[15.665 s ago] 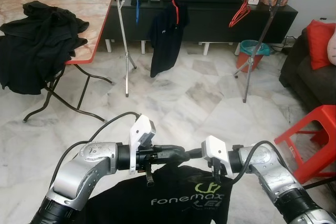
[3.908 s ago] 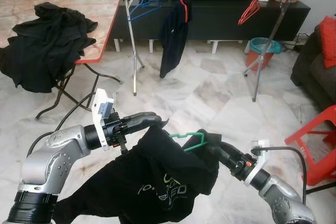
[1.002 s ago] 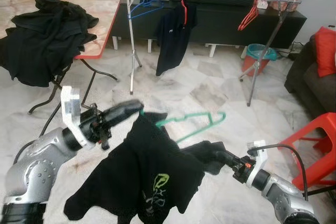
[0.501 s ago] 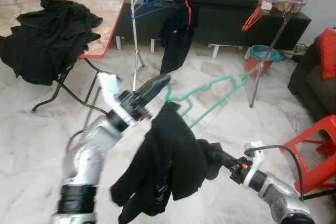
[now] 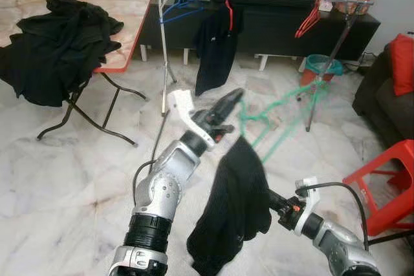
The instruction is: Hang hanger
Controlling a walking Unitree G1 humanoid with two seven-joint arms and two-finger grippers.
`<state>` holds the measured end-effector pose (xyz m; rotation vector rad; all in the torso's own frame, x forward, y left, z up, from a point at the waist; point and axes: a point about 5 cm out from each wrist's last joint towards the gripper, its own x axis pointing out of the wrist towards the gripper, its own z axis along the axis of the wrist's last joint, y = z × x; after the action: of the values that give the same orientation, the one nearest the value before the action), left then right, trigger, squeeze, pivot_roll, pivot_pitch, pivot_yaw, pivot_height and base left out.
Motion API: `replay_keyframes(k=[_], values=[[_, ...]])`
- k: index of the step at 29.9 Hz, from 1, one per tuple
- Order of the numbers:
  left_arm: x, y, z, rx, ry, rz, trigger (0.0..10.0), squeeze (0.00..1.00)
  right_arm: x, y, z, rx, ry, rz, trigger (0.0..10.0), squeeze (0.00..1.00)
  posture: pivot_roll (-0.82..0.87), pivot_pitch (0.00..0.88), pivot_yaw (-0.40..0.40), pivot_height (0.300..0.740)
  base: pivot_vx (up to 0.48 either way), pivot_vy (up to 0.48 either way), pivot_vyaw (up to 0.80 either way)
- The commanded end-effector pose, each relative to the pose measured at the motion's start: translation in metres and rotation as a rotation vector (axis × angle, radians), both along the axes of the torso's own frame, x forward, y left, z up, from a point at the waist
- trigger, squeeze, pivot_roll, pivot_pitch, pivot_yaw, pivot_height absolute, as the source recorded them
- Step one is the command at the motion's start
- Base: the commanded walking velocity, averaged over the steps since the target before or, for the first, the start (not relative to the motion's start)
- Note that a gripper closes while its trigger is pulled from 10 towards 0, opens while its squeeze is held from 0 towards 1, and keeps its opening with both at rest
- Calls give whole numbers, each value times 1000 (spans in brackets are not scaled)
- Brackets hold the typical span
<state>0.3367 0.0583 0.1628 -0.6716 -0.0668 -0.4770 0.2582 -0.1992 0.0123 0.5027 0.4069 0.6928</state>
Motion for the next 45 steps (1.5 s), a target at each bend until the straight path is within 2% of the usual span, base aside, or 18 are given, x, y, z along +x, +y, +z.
replay_keyframes(k=[1,3,8,10,14,16,20,21,22,23,24,27,29,31,32,37,42,45], values=[[6,-20,27,44,-96,33,10000,0,0,-2,1,-5,-13,-5,0,0,124,0,-75,740,0,0,0],[9,-8,23,147,-118,113,10000,0,3,0,4,-2,-25,-5,0,0,126,0,-75,740,0,0,0],[9,5,23,300,-210,152,10000,0,7,4,11,7,-57,38,0,0,129,0,-77,740,0,0,0],[7,11,20,475,-309,160,10000,0,10,11,17,-60,-91,122,0,0,128,0,-79,740,0,0,0],[5,24,15,596,-359,158,10000,0,15,23,22,-215,-129,253,0,0,128,0,-80,740,0,0,0],[6,41,15,480,-310,179,10000,0,23,35,29,-308,-176,334,0,0,136,0,-86,740,0,0,0],[8,55,17,270,-232,232,10000,0,29,51,42,-291,-236,409,0,0,141,0,-92,740,0,0,0],[6,59,17,178,-212,233,10000,0,32,65,49,-316,-278,495,0,0,142,0,-97,740,0,0,0],[6,59,17,178,-212,233,10000,0,32,65,49,-316,-278,495,0,0,142,0,-97,740,0,0,0],[2,58,19,80,-206,211,10000,0,35,79,53,-331,-309,554,0,0,142,0,-99,740,0,0,0],[1,57,20,48,-208,199,10000,0,36,84,55,-331,-317,568,0,0,142,0,-101,740,0,0,0],[-9,46,25,-4,-252,61,10000,0,39,108,60,-300,-345,641,0,0,155,0,-112,740,0,0,0],[-10,45,25,-4,-257,49,10000,0,39,111,60,-301,-347,649,0,0,155,0,-112,740,0,0,0],[-25,35,31,-97,-287,-176,10000,0,35,138,62,-305,-371,741,0,0,167,0,-119,740,0,0,0],[-25,35,31,-97,-287,-176,10000,0,35,138,62,-305,-371,741,0,0,167,0,-119,740,0,0,0],[-51,25,41,-208,-353,-436,10000,0,27,161,66,-247,-396,843,0,0,170,0,-122,740,0,0,0],[-59,18,48,-270,-379,-508,10000,0,14,170,67,-168,-397,948,0,0,168,0,-123,740,0,0,0],[-51,16,54,-297,-374,-440,10000,0,2,166,63,-144,-366,1035,0,0,165,0,-122,740,0,0,0]])
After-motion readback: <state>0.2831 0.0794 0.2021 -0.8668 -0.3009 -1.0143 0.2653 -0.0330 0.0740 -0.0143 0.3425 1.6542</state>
